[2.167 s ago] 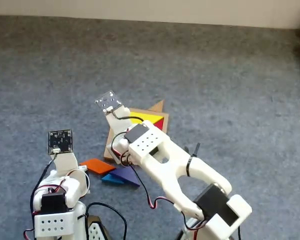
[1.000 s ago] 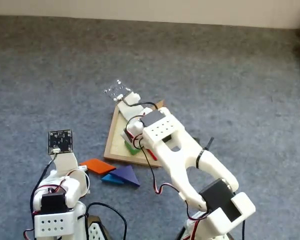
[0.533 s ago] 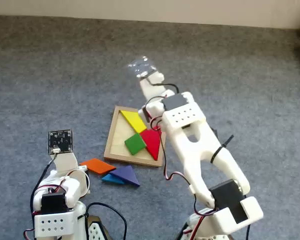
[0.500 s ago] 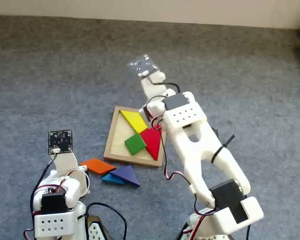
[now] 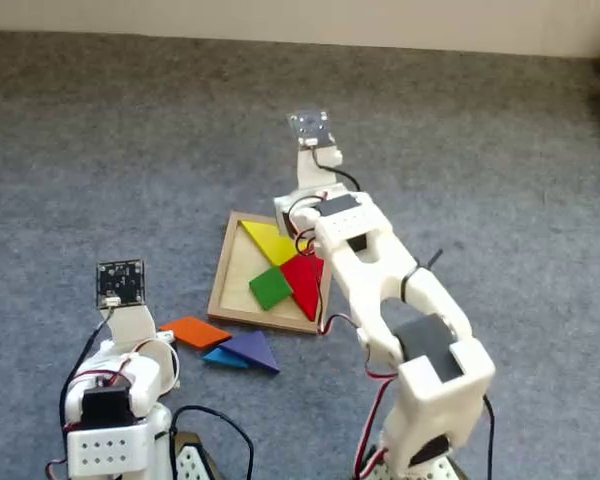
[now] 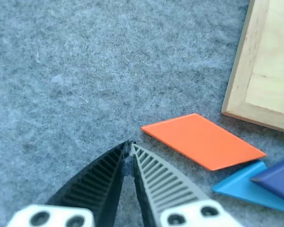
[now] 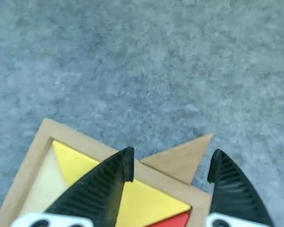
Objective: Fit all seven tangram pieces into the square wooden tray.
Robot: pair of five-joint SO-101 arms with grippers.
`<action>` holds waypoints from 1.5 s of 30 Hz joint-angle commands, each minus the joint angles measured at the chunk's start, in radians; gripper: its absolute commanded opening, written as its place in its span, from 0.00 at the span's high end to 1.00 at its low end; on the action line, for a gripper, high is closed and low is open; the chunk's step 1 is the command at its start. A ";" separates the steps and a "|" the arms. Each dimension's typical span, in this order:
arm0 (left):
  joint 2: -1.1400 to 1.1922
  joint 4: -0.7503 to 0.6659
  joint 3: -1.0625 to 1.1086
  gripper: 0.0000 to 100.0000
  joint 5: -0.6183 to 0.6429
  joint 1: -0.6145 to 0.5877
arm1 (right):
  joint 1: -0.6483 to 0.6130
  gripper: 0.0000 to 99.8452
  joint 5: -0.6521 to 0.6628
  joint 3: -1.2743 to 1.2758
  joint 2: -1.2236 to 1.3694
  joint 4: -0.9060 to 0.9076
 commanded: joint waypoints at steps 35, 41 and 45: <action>-0.053 0.005 0.019 0.99 -0.009 0.010 | 0.288 0.99 0.005 -0.254 0.156 0.490; -0.053 0.005 0.019 0.99 -0.009 0.010 | 0.311 0.99 0.315 -0.269 0.156 0.648; -0.053 0.005 0.019 0.99 -0.009 0.010 | 0.320 0.99 0.462 -0.268 0.156 0.725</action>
